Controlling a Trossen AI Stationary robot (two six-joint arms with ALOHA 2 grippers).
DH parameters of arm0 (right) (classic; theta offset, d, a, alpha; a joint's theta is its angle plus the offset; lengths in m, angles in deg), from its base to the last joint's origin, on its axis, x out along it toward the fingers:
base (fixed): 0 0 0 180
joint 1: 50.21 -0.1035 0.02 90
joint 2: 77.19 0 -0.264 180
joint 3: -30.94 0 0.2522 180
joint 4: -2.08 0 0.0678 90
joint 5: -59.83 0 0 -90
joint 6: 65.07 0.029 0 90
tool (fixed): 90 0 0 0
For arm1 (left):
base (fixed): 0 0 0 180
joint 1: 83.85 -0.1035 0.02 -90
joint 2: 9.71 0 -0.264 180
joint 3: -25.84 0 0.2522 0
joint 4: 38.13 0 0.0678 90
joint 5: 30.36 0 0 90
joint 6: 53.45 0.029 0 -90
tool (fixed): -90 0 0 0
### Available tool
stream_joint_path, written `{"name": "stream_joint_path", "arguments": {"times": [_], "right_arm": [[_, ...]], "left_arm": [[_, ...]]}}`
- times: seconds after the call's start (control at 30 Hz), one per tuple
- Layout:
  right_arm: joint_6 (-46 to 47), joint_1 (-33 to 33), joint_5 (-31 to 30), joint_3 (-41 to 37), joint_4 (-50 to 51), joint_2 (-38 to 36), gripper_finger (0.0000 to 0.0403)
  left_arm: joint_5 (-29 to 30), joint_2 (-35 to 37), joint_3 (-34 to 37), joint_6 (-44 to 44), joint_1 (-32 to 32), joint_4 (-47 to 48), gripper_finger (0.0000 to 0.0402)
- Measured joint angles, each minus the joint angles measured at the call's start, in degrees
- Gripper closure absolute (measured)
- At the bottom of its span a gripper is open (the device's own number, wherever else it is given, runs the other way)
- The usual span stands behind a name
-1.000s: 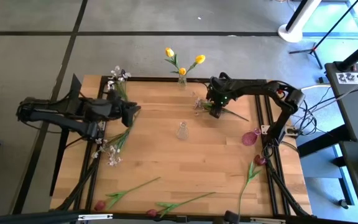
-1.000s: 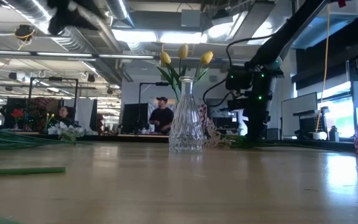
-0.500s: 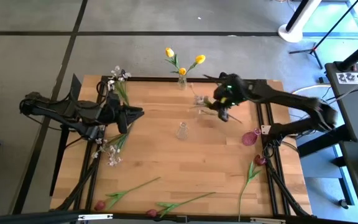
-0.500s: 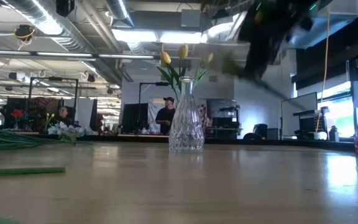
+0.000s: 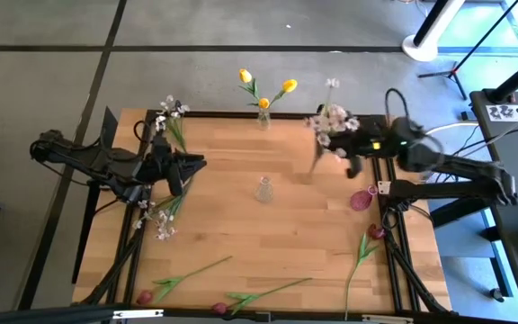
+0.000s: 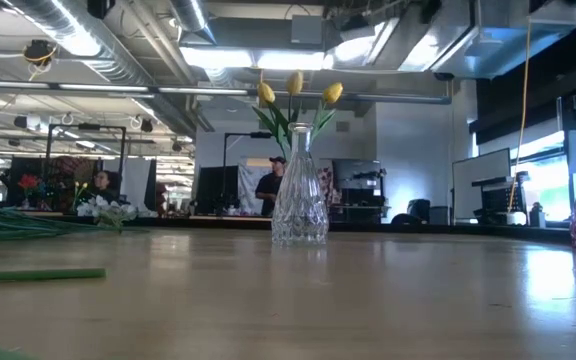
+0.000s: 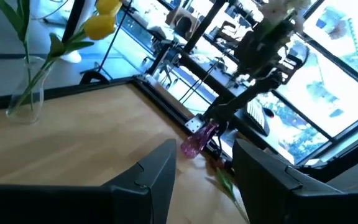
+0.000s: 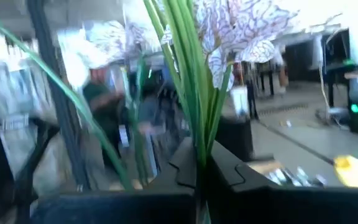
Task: Sort flowers into vase by color
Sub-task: Put the middle white flower into the bottom vase
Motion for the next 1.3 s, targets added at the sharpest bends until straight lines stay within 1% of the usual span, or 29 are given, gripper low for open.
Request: {"name": "stream_joint_path", "arguments": {"times": [0.03, 0.1, 0.2, 0.3, 0.37, 0.5, 0.63, 0.77, 0.93, 1.03, 1.1, 1.2, 1.3], "right_arm": [[0.5, -0.8, -0.8, -1.2, -5.3, 2.6, 0.0397], [1.3, -2.1, -2.3, -2.2, -12.2, 8.2, 0.0397], [1.3, -4.2, -2.6, 0.0, -21.1, 16.9, 0.0398], [0.3, -5.1, -2.6, 3.2, -23.3, 23.8, 0.0398], [-0.3, -5.1, -2.6, 5.0, -23.3, 26.5, 0.0398], [-2.7, -5.0, -3.8, 6.1, -26.8, 29.1, 0.0397], [-3.1, -4.9, -3.6, 6.0, -27.6, 31.0, 0.0397], [-4.0, -4.9, -2.7, 6.0, -24.9, 31.4, 0.0396], [-9.0, -4.9, -2.7, 6.0, -21.0, 31.4, 0.0388], [-10.6, -5.0, -2.6, 6.0, -18.5, 31.4, 0.0369], [-12.5, -5.4, -2.6, 6.0, -16.1, 31.4, 0.0349], [-13.7, -5.7, -2.6, 6.0, -13.9, 31.4, 0.0312], [-13.0, -5.7, -2.6, 6.0, -12.5, 31.3, 0.0272]], "left_arm": [[0.0, -0.1, 0.0, 0.0, 0.0, 0.0, 0.0248], [0.0, -0.6, 0.0, 0.0, 0.0, 0.1, 0.0248], [-0.1, -1.1, 0.0, -0.1, 0.0, 0.1, 0.0248], [-0.2, -1.4, 0.0, -0.3, 0.0, 0.1, 0.0248], [-0.3, -1.4, 0.0, -0.1, 0.0, 0.3, 0.0248], [-0.7, -1.3, 0.0, 0.6, 0.0, 0.6, 0.0248], [-0.7, -1.3, 0.0, 1.5, 0.0, 0.9, 0.0248], [-0.7, -1.3, 0.0, 2.6, 0.0, 1.9, 0.0248], [-0.7, -1.3, 0.0, 4.0, 0.0, 2.1, 0.0248], [0.8, -1.3, 0.0, 4.1, -0.1, 3.5, 0.0248], [2.0, -1.3, 0.0, 4.0, -0.1, 4.9, 0.0248], [3.1, -1.3, 0.0, 2.9, -0.1, 7.6, 0.0248], [3.2, -1.3, 0.0, 1.3, -0.1, 10.7, 0.0248]]}}
